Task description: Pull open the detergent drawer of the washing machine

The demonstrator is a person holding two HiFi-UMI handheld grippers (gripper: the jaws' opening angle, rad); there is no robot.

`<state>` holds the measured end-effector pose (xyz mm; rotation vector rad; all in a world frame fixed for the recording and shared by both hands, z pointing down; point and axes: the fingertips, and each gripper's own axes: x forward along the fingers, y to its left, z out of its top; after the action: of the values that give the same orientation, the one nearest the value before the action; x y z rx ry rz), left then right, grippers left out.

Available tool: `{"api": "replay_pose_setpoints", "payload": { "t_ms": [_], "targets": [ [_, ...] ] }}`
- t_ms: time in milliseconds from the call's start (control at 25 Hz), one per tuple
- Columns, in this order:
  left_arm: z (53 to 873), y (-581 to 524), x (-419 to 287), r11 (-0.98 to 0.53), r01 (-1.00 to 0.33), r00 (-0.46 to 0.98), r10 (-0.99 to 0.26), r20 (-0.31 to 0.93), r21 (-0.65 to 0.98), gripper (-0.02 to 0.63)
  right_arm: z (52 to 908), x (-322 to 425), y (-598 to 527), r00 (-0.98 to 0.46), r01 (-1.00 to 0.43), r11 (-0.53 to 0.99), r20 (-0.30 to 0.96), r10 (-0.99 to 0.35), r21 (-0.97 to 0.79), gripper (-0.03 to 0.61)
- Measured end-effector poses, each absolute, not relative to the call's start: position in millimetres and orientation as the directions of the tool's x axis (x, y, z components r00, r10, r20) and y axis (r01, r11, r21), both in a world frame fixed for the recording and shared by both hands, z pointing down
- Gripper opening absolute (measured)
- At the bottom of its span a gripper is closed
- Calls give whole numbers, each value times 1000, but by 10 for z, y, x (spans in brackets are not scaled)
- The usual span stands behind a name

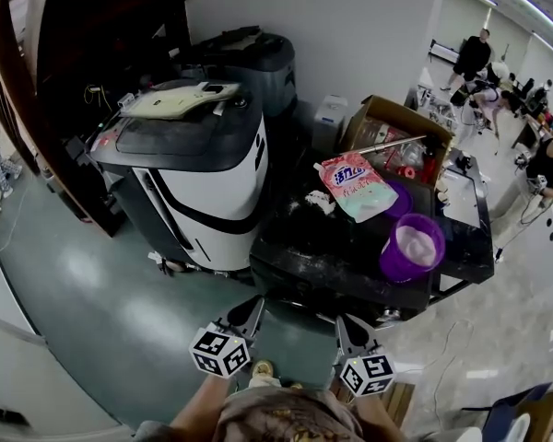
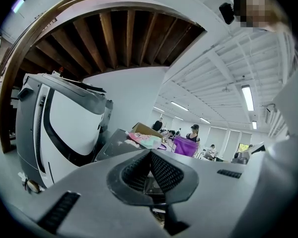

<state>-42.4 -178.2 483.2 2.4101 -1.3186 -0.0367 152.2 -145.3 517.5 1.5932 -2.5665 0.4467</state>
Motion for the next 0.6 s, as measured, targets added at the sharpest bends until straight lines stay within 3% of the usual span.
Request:
{"api": "replay_pose_setpoints", "payload": {
  "t_ms": [600],
  "targets": [
    [4846, -1911, -427, -538, -751, 623, -769, 142, 383, 26, 5158, 1370, -1546, -423, -902, 385, 225, -878, -193, 5]
  ]
}}
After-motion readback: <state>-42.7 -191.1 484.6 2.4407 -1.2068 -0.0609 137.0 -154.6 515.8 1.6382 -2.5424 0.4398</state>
